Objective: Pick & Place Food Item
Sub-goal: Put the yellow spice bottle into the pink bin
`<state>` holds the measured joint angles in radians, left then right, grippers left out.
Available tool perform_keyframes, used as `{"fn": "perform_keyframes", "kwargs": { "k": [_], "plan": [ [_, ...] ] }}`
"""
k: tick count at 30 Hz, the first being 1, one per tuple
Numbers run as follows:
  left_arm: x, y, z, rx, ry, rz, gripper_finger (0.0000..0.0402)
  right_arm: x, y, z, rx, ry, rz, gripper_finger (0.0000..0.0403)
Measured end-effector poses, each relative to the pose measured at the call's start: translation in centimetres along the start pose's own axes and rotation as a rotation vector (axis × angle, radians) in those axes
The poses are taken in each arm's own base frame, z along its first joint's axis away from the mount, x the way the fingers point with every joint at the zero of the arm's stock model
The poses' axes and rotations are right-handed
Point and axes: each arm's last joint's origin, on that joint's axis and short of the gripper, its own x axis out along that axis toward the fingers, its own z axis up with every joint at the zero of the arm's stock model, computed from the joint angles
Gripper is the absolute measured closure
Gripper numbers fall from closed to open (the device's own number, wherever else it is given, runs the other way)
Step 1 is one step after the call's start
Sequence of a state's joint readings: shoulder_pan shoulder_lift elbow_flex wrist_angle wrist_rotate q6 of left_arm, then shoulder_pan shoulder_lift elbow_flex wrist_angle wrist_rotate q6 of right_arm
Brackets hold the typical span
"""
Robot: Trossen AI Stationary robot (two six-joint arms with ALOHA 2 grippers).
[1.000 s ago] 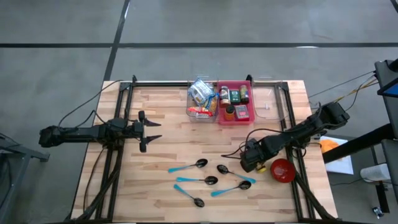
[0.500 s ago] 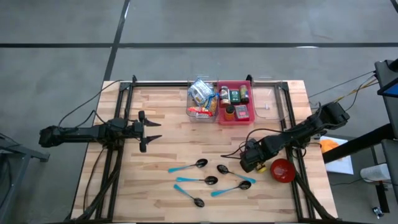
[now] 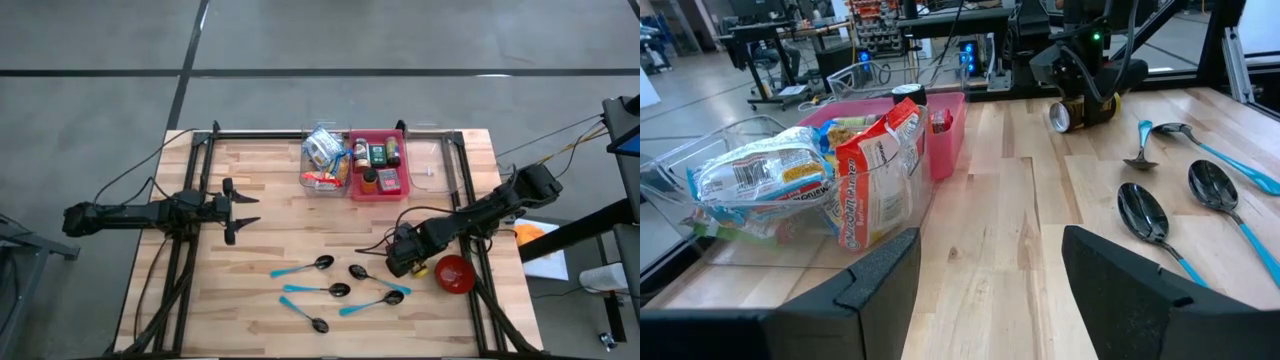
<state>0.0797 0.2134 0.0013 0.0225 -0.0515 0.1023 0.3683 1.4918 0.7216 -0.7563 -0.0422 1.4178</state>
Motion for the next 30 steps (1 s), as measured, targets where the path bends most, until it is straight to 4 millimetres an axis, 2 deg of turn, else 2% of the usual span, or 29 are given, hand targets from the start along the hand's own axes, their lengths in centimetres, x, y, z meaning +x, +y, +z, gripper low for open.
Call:
{"fn": "perform_keyframes", "kwargs": {
  "k": [16,22,30],
  "plan": [
    [0.0,0.0,0.0,-0.001,0.000,0.000,0.0158,-0.6,0.0,0.1,-0.007,-0.030,-0.003,0.0233],
    [0.0,0.0,0.0,0.000,0.000,0.000,0.0158,-2.5,-0.3,0.6,-0.014,-0.123,0.014,0.0233],
    [0.0,0.0,0.0,0.001,0.000,0.000,0.0158,-5.8,-1.9,2.4,0.003,-0.344,0.073,0.0233]
  ]
}}
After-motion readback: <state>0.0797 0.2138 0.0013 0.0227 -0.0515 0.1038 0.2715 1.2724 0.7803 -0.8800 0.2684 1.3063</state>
